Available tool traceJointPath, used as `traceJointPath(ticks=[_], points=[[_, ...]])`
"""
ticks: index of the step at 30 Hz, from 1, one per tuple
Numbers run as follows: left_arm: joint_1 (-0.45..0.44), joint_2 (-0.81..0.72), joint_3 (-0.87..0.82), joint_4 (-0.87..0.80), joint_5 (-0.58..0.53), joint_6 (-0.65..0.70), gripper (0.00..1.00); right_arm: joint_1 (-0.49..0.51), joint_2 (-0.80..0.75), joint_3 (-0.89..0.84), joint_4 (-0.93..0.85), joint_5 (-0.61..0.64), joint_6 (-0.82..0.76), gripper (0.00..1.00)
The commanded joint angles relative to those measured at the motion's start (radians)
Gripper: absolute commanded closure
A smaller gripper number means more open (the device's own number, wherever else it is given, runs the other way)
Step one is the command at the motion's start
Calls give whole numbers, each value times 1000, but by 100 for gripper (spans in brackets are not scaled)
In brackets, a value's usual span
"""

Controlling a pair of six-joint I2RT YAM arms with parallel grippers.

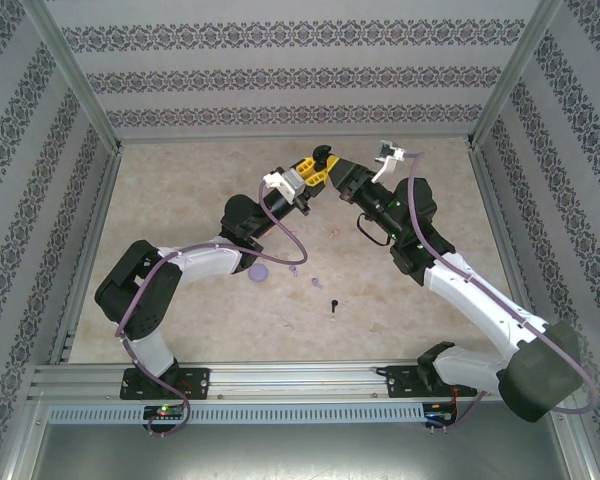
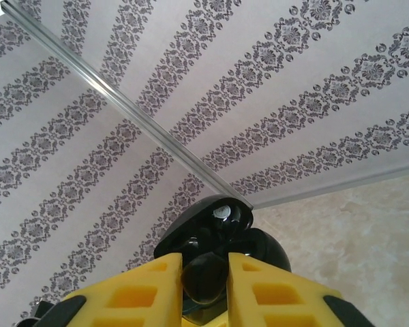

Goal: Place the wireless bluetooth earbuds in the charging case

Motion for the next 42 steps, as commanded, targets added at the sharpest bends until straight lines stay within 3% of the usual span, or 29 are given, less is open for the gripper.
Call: traceJointPath(ticks=[1,9,23,29,32,34,42], points=[[-3,-3,41,104,-33,-40,100,19,-10,-11,-40,1,-18,73],[-5,3,39,98,-16,-60,100,17,2,25,-49,6,-18,59],[-6,17,27,87,-23,-79,100,-2,-55,87,-104,-44,-20,11],[-7,23,13,83,-27,-83,100,-28,-104,132,-198,-79,-16,8],[-6,24,-1,81,-26,-87,100,-57,-128,169,-314,-64,-35,14],[-7,19,-12,71,-17,-84,100,-89,-119,209,-432,-79,-53,25],[5,-13,-63,3,52,-71,100,-142,11,391,-836,-140,-188,96]])
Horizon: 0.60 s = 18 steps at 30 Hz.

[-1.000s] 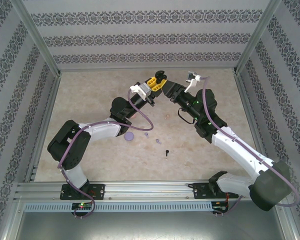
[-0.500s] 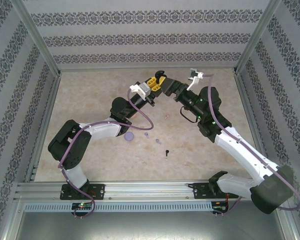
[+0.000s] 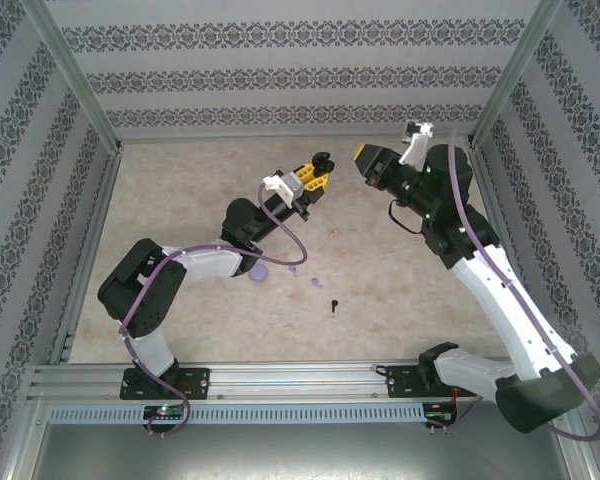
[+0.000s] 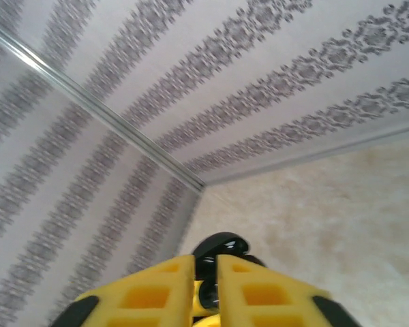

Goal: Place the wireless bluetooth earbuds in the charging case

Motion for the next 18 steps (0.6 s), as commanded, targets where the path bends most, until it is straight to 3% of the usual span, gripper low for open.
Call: traceJointPath(ticks=[1,18], points=[[5,-36,-22,-13,52,-8,100,-2,60,65,-227,-57,-83,100],[8,-47,-31,-61,88,-10,100,66,163,141,-341,-70,-101,100]])
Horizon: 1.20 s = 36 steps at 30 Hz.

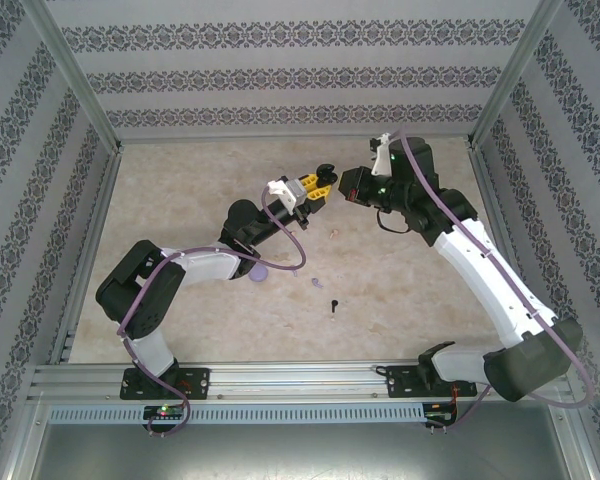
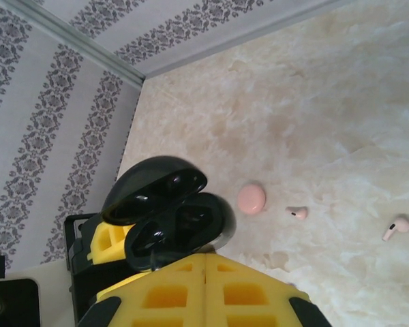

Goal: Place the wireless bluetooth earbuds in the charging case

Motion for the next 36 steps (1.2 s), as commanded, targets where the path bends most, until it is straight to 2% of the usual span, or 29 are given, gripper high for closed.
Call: traceJointPath(ticks=[1,16,22,27,32,36], points=[[8,-34,-1,6,23,-12,100,25,13,44,-18,-13,-21,100],[8,-38,-27,26,19,-23,100,90,61,147,-37,-8,-26,100],[11,-48,-63,69,-10,-29,100,71,-39,148,-69,29,-23,100],[32,-74,-106,99,-13,-54,100,26,-147,30,-140,83,-21,100],[62,-103,-155,137,-15,-85,100,24,-173,-169,-206,171,-24,65],[76,-148,-201,139,-24,-87,100,78,-171,-318,-229,255,8,49]])
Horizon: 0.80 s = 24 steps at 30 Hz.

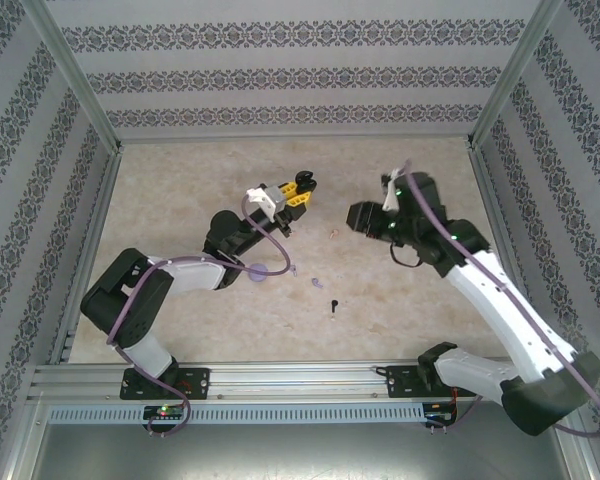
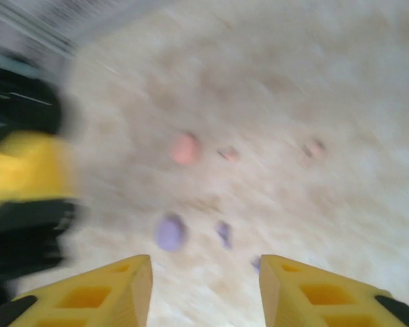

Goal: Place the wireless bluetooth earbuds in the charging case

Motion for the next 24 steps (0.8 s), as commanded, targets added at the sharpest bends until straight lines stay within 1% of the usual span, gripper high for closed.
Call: traceJointPath(ticks=[1,5,8,14,19,24], points=[[16,-63,-37,81,-10,-28,100,56,14,-109,-85,117,41,46],[24,-110,-87,84,-21,-26,100,155,50,-198,-83,181,127,44],[27,-145,-122,86,-30,-26,100,218,109,-243,-73,188,191,43],[32,-214,-186,85,-53,-20,100,326,257,-265,-37,230,299,45],[37,-256,-219,78,-62,-9,100,371,354,-235,-12,262,348,48],[41,-283,-240,74,-67,-4,100,379,425,-212,2,281,375,52]])
